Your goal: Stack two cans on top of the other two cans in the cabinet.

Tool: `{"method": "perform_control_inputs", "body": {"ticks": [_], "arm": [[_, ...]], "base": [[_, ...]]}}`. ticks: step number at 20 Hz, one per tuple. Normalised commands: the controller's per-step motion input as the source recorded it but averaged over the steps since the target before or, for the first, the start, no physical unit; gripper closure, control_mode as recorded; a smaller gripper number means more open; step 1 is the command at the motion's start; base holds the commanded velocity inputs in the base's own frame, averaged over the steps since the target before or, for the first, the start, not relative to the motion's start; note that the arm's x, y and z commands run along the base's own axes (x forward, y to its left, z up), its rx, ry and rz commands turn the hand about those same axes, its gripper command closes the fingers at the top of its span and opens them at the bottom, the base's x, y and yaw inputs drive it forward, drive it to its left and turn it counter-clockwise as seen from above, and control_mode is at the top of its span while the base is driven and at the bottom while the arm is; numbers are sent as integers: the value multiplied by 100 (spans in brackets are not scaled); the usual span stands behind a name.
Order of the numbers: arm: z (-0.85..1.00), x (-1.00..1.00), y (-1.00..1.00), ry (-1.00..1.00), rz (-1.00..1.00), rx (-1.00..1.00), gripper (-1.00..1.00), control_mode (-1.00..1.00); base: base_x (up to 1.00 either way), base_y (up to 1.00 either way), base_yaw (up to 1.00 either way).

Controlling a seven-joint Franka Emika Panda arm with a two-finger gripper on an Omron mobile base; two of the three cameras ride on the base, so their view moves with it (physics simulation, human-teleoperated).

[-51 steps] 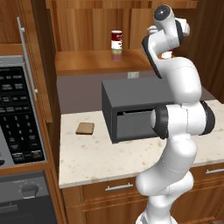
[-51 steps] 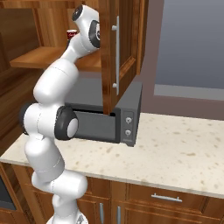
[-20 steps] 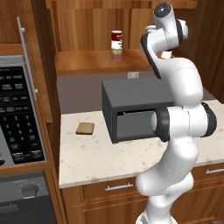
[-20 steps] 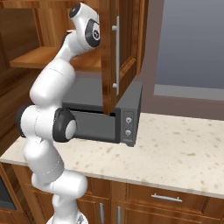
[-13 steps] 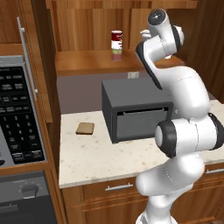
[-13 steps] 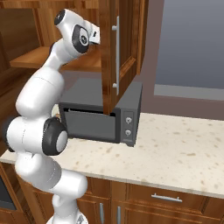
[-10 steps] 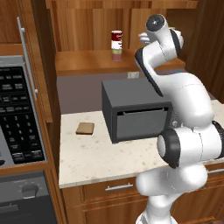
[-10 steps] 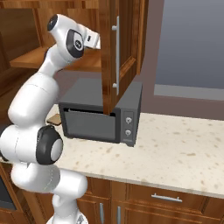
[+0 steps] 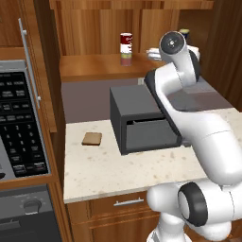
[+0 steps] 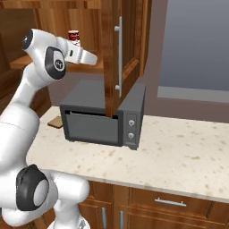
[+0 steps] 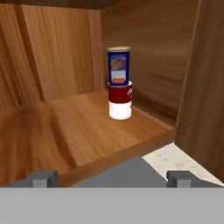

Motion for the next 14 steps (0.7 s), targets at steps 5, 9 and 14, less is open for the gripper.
{"method": "perform_control_inputs", "body": {"ticks": [5,9,14], "arm": [[-13,-88,45,-2,12,0,-100,-100],[-12,-78,44,0,11,0,-100,-100],[-17,-66,41,0,14,0,-100,-100]], "base": [[0,0,0],[0,0,0],[0,0,0]]}}
